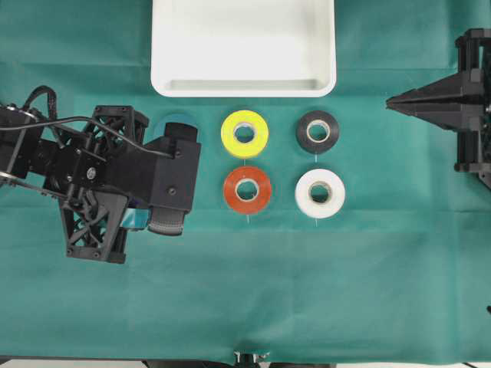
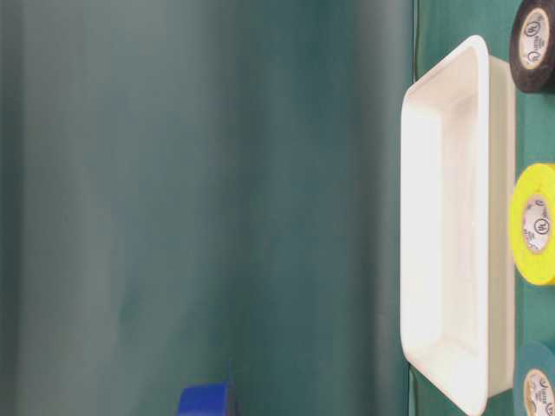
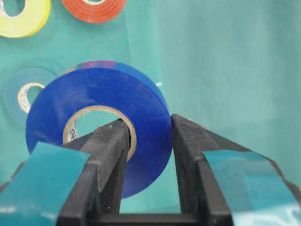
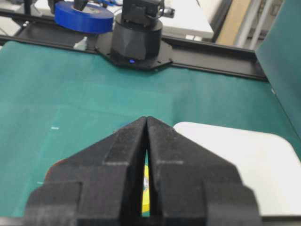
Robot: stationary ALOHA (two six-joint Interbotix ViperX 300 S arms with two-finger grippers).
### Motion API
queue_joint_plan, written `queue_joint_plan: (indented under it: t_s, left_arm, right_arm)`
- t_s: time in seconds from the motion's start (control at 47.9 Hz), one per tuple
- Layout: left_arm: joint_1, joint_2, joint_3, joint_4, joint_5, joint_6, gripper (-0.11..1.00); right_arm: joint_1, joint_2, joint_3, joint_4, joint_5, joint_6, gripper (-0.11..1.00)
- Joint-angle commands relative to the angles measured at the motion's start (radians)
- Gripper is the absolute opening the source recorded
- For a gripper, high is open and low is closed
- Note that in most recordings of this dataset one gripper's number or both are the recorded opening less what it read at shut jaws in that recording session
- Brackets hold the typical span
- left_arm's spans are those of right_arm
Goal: Place the tape from the fixed location into the white case.
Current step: 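Carry the blue roll forward over the white tray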
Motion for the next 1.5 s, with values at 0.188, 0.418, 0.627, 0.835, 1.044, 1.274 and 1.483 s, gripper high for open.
queue_joint_plan:
  t_s: [0.188, 0.418, 0.627, 0.835, 1.044, 1.274, 1.483]
  left_arm:
    - [-0.002, -0.026, -0.023, 0.005, -0.005, 0.000, 0.24]
    - [-0.002, -0.026, -0.021, 0.005, -0.003, 0.000, 0.24]
    - [0.011, -0.029, -0.020, 0.005, -0.003, 0.002, 0.24]
    - [0.028, -0.032, -0.015, 0.006, -0.005, 0.003, 0.24]
    - [0.104, -0.037, -0.015, 0.008, -0.003, 0.006, 0.24]
    - [0.232, -0.049, -0.008, 0.008, -0.005, 0.008, 0.24]
    - [0.342, -0.067, 0.009, 0.008, -0.003, 0.011, 0.24]
  right_arm:
    - [-0.002, 0.005, -0.028, 0.000, -0.006, 0.002, 0.00]
    - [-0.002, 0.005, -0.028, 0.000, -0.005, 0.002, 0.00]
    - [-0.002, 0.005, -0.028, 0.000, -0.005, 0.002, 0.00]
    - [-0.002, 0.005, -0.028, 0.000, 0.002, 0.002, 0.00]
    - [-0.002, 0.005, -0.026, 0.000, 0.002, 0.002, 0.00]
    - [-0.002, 0.005, -0.026, 0.000, 0.011, 0.000, 0.00]
    - [-0.002, 0.006, -0.026, 0.000, 0.015, 0.000, 0.00]
